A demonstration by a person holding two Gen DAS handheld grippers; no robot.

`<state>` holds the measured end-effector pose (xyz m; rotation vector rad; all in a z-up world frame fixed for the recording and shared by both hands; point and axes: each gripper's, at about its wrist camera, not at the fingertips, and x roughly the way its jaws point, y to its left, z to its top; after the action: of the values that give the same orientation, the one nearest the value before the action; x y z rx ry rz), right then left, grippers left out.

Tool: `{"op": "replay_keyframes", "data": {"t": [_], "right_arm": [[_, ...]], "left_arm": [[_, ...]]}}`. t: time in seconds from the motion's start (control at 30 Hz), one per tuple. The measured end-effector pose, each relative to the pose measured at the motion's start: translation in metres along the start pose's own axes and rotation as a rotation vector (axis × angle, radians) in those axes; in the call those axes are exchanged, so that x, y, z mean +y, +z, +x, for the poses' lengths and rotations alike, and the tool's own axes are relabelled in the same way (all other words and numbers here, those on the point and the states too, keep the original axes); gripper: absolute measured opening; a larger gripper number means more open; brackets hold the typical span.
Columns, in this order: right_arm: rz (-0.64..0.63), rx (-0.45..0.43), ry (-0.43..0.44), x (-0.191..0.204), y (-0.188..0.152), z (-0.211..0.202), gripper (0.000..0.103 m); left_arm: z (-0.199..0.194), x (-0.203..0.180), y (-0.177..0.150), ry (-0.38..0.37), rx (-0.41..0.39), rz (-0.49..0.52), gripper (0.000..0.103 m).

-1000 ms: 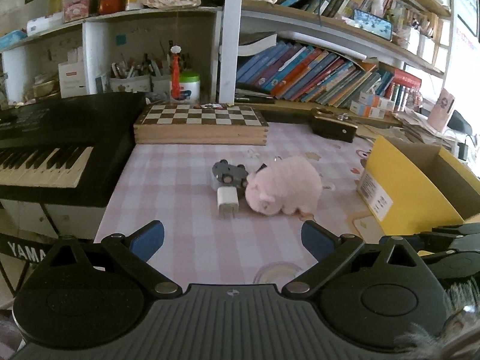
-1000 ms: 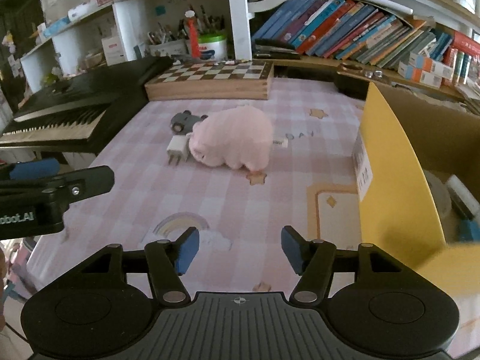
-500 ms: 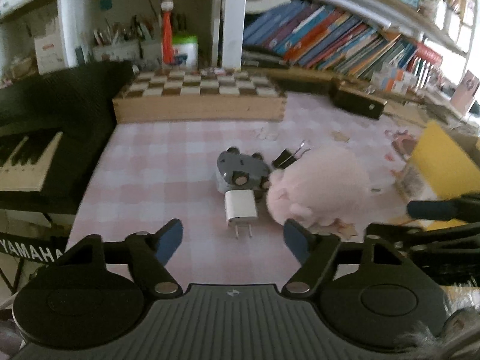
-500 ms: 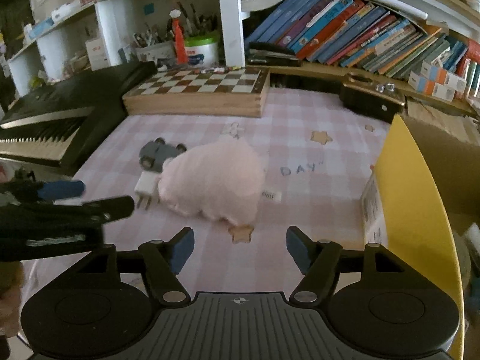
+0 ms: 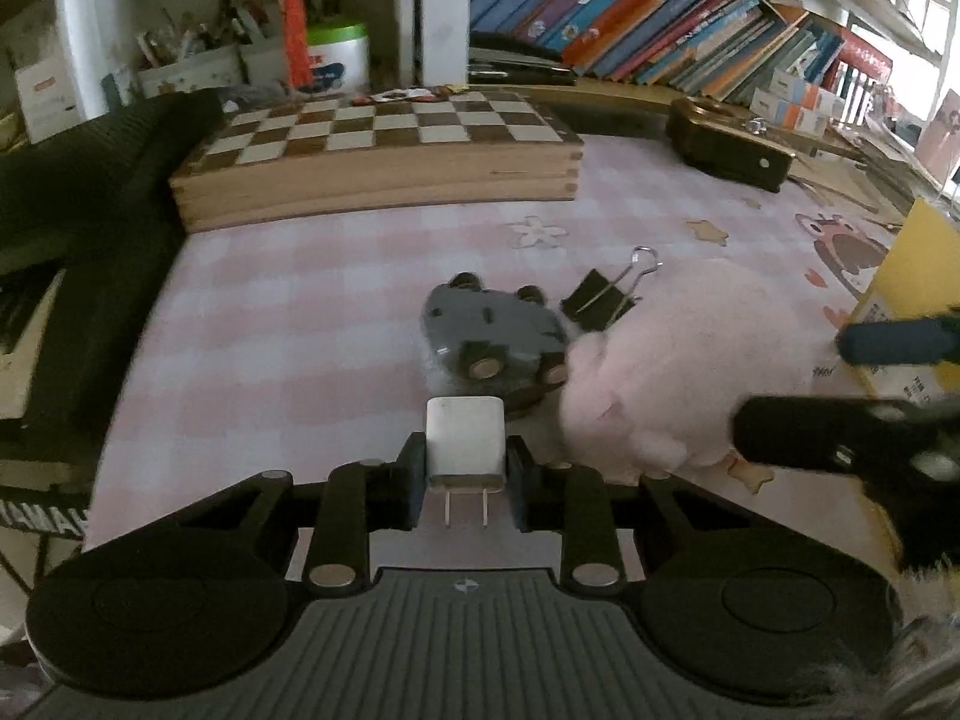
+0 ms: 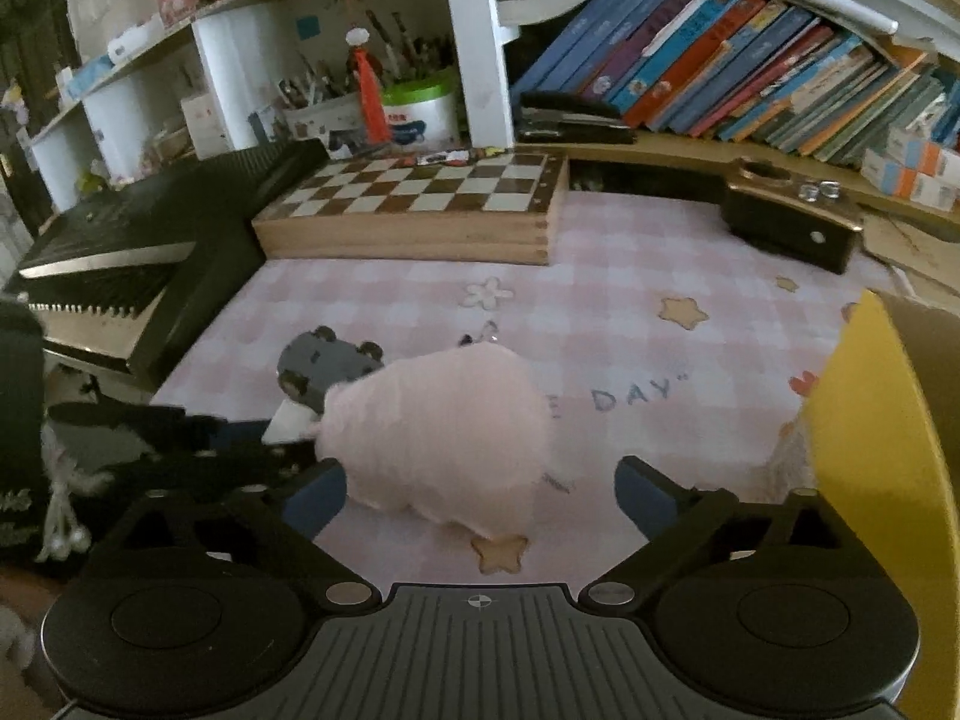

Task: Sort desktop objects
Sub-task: 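Grasp the white charger plug with the left tool while the right tool grasps the pink pig, then carry the white plug and pink pig over the yellow box with both tools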

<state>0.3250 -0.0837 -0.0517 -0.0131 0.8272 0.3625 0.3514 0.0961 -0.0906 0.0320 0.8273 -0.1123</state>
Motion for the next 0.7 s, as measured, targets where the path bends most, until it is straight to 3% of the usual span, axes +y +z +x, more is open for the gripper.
{"op": "replay_keyframes", "data": {"t": [0.37, 0.6, 0.7], "right_arm": [[-0.073, 0.072, 0.047, 0.016, 0.013, 0.054, 0.102], [-0.076, 0.075, 0.082, 0.013, 0.012, 0.051, 0.084], [-0.074, 0.042, 0.079, 0.013, 0.012, 0.035, 0.081]], "left_arm": [[-0.046, 0.024, -0.019, 0.010, -0.012, -0.140, 0.024], [-0.062, 0.017, -0.011, -0.023, -0.055, -0.134, 0.024], [-0.075, 0.013, -0.006, -0.042, -0.090, -0.129, 0.024]]}}
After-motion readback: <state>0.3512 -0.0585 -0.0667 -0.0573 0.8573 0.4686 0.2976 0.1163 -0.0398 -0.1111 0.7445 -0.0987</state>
